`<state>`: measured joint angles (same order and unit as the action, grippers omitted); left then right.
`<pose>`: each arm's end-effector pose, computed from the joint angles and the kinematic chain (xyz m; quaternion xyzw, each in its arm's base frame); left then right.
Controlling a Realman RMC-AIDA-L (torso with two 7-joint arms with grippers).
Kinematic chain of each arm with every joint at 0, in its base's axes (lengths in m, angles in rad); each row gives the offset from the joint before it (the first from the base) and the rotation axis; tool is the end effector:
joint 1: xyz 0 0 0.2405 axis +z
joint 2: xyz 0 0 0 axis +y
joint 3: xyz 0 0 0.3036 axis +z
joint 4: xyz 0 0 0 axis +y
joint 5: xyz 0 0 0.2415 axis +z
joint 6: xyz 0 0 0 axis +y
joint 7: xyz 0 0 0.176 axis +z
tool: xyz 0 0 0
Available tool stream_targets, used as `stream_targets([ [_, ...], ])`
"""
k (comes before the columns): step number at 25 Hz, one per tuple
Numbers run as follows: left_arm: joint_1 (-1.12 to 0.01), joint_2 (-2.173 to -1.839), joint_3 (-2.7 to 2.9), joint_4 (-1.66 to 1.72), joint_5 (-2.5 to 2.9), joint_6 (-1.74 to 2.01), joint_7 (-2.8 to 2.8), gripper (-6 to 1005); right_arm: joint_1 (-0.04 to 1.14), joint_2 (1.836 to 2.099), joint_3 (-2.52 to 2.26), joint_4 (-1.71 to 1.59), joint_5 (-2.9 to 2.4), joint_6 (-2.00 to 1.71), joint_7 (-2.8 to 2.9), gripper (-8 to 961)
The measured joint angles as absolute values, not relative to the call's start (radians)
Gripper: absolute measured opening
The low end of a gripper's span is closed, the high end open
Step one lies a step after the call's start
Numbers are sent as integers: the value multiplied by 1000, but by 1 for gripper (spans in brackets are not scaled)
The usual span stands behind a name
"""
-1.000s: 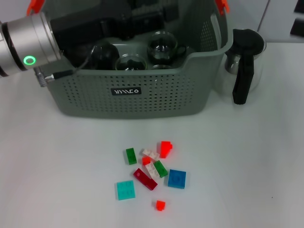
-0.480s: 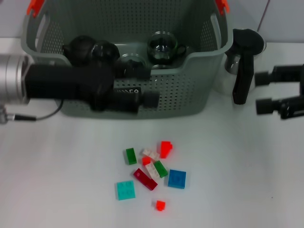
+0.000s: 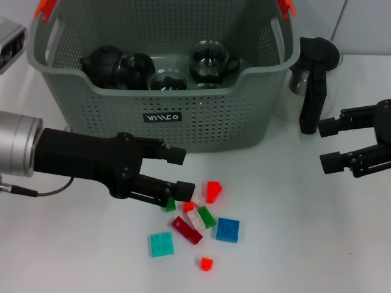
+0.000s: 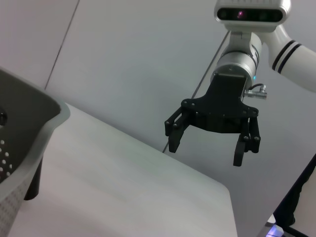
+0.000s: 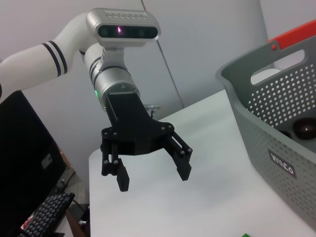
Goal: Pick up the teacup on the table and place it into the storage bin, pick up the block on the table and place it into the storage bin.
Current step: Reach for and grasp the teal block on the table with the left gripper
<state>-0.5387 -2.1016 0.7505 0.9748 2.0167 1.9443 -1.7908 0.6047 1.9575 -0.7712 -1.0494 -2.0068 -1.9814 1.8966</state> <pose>-0.2390 0.3538 -0.0126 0.9439 0.2339 0.2292 0.0430 0.2302 0.3836 0.0532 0.9633 -0.2125 -0.1637 0.0121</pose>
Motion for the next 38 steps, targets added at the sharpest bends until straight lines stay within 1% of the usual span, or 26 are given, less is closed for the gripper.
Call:
stream_targets([
  [8,-573,-2088,749,990,2077,1938,-1828,885,603,1958,-771,-1044,-2008,-1982,1895,893],
  [21,-602,-2084,777,1048,2240,1959,-1839,885,595,1957,-772,-1043,-2008,-1983,1898,893],
  [25,-603,-2093,852,1110,2295,1949,-1855,885,603,1958,-759,-1041,-2004,-1983,1894,893],
  [28,-614,-2102,895,1154,2358,1918,-1864,884,613,1964,-743,-1040,-2003,-1980,1892,892],
  [34,-657,-2101,928,1181,2408,1916,-1911,884,620,1971,-718,-1030,-1991,-1973,1890,892],
  [38,-658,-2121,977,1221,2488,1881,-1929,884,623,1974,-701,-1027,-1986,-1967,1889,892],
])
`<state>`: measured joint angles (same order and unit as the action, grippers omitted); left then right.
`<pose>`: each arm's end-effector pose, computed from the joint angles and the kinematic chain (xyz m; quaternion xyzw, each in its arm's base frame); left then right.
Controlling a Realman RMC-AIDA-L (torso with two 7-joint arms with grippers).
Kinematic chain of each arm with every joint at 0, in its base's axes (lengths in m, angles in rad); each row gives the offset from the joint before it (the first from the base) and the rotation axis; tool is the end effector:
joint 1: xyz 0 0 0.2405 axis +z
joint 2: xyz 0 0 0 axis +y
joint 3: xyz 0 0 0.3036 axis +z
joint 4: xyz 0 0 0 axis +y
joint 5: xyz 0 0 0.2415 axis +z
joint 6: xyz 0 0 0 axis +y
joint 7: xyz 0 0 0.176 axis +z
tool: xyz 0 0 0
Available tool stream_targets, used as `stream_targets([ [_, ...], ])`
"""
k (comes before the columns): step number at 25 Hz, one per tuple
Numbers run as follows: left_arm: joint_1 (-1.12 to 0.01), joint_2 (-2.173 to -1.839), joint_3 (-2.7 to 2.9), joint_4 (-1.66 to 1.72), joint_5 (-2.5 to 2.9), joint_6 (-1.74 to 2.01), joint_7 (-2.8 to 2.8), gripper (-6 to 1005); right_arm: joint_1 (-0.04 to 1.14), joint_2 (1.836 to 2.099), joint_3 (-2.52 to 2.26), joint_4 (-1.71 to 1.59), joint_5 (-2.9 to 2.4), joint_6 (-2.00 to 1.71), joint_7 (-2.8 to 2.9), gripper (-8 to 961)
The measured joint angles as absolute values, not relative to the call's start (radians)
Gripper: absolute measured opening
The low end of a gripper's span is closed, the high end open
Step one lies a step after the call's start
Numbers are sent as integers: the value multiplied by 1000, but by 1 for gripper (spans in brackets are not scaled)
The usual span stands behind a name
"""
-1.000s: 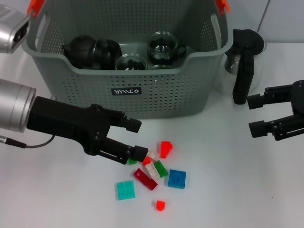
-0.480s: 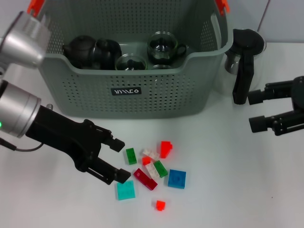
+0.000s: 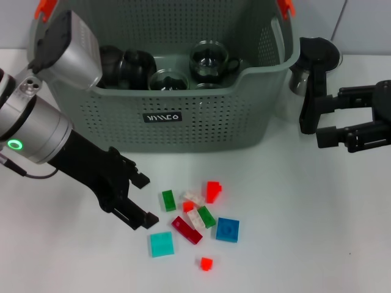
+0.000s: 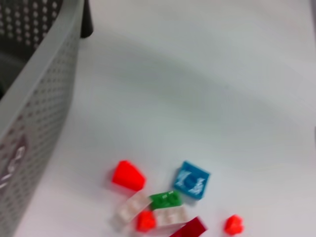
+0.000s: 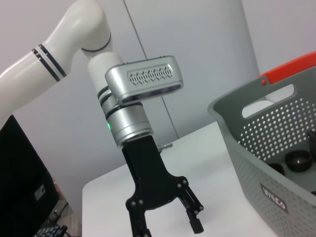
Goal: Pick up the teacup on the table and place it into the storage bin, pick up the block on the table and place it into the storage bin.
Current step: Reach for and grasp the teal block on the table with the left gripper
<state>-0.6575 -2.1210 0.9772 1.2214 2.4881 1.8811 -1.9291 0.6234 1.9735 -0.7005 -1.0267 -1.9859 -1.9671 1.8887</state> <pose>-0.2268 0.3841 -0.0268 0.9787 0.1876 -0.0835 0.0029 0.2237 0.3917 0.0569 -0.9549 0.2134 0.2063 0.0052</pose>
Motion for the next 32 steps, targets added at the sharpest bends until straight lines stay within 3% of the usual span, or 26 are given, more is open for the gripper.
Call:
stream_targets([
  [9,-641,-2120,773,1189,2374,1789,-1842,885,632,1974,-687,-1026,-1978,-1952,1887,892],
  [13,-637,-2091,645,1108,2204,1866,-1812,885,636,1969,-672,-1024,-1977,-1951,1887,892],
  [14,-634,-2071,607,1070,2125,1906,-1816,885,638,1967,-668,-1024,-1977,-1950,1887,892],
  [21,-636,-2042,569,1051,2066,1946,-1916,884,653,1953,-650,-1024,-1977,-1952,1887,891],
  [32,-633,-2051,658,1059,2083,1968,-1865,884,659,1947,-644,-995,-1977,-1933,1875,891],
])
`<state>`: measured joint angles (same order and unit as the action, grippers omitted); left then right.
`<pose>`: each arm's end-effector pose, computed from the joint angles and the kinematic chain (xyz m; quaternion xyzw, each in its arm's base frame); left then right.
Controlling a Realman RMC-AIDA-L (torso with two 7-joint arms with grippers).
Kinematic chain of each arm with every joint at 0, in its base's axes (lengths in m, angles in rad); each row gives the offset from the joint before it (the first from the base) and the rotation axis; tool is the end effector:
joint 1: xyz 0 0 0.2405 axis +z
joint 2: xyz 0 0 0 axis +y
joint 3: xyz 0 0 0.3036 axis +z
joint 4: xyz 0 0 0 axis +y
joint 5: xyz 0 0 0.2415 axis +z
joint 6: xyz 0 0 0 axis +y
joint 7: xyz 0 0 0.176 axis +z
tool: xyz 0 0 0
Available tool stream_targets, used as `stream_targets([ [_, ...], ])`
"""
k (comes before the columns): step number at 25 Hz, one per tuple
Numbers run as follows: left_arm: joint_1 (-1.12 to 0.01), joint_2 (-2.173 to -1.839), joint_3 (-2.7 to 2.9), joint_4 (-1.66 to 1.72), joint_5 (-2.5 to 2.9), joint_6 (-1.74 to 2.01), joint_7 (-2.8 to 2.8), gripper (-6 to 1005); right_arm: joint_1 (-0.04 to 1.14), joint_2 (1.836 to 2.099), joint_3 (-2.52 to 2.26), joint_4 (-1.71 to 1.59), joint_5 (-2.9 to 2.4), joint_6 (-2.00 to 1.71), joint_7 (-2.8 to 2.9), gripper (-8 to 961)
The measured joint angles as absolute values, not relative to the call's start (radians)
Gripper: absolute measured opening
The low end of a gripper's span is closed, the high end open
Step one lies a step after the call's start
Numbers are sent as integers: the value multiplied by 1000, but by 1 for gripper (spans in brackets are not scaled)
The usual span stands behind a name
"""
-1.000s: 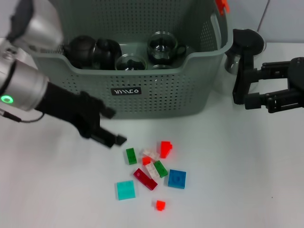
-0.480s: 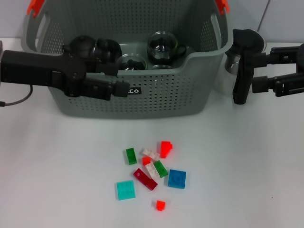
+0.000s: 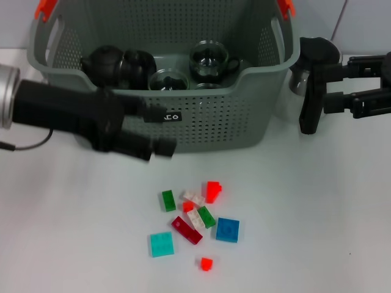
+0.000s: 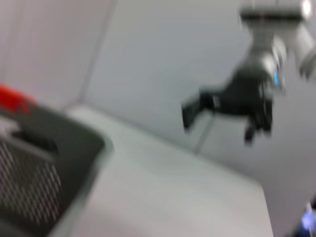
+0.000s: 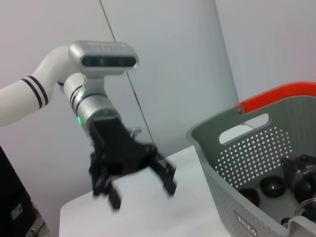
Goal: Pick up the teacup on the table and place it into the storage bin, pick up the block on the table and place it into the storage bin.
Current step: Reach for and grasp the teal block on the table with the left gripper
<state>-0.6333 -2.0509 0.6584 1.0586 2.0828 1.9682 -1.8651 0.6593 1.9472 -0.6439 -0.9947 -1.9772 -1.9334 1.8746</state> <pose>-0.2213 0.3865 0.0309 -0.9560 -0.2175 -0.1969 0.0017 0.2190 0.4098 0.0739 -0.9508 0.2064 0.2277 0.0383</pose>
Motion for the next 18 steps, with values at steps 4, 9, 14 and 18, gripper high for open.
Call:
stream_targets([
  [4,-641,-2057,733,1095,2201,1993,-1874,880,663,1953,-640,-988,-1977,-1932,1873,891],
  [9,-632,-2081,822,1104,2273,1958,-1858,874,659,1963,-630,-985,-1977,-1929,1864,890],
  [14,-630,-2090,876,1111,2334,1914,-1817,872,659,1963,-619,-958,-1977,-1916,1862,890],
  [18,-630,-2096,901,1107,2374,1865,-1786,872,657,1963,-610,-947,-1977,-1906,1861,890],
])
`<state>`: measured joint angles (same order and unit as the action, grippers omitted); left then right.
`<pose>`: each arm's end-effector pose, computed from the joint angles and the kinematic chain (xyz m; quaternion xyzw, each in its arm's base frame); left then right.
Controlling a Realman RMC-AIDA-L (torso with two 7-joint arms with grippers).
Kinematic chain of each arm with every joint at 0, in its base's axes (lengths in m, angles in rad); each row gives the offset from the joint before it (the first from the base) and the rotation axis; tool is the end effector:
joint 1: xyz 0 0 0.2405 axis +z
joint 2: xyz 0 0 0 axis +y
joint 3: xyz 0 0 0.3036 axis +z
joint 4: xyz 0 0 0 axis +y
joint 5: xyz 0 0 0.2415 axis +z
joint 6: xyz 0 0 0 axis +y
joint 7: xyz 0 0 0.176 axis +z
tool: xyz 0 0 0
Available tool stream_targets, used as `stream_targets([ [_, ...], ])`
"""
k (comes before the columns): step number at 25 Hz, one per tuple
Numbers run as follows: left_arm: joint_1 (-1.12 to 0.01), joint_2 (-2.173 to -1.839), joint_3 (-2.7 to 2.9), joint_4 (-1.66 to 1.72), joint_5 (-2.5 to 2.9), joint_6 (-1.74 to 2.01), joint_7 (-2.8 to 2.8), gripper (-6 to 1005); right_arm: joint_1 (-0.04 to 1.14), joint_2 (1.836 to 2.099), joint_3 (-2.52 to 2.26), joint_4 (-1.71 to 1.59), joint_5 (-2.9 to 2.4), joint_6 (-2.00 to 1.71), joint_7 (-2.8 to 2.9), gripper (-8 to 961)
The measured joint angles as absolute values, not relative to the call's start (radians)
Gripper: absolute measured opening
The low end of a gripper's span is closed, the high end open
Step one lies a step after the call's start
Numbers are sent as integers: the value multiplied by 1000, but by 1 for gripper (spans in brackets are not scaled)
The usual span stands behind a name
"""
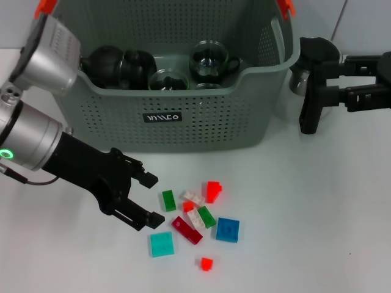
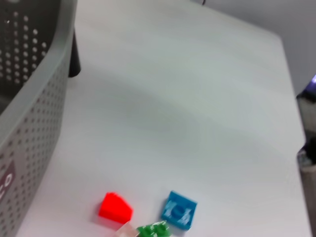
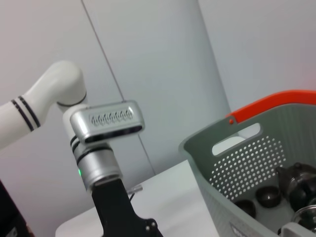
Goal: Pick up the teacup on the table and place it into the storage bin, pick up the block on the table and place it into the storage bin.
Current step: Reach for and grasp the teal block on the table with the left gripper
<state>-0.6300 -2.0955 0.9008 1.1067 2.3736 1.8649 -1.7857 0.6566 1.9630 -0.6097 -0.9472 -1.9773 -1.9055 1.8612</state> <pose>-0.2433 0.3800 -0.0256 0.9848 0.1727 -0.0055 0.0172 0.2257 0.4120 0.0662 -0.9399 0.2258 0.2522 0.0446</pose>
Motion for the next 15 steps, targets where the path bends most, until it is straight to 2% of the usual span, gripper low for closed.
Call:
stream_targets([
  [15,-552,-2163,1054,1168,2463,1712,-1752,873,671,1960,-601,-936,-1978,-1924,1856,889],
])
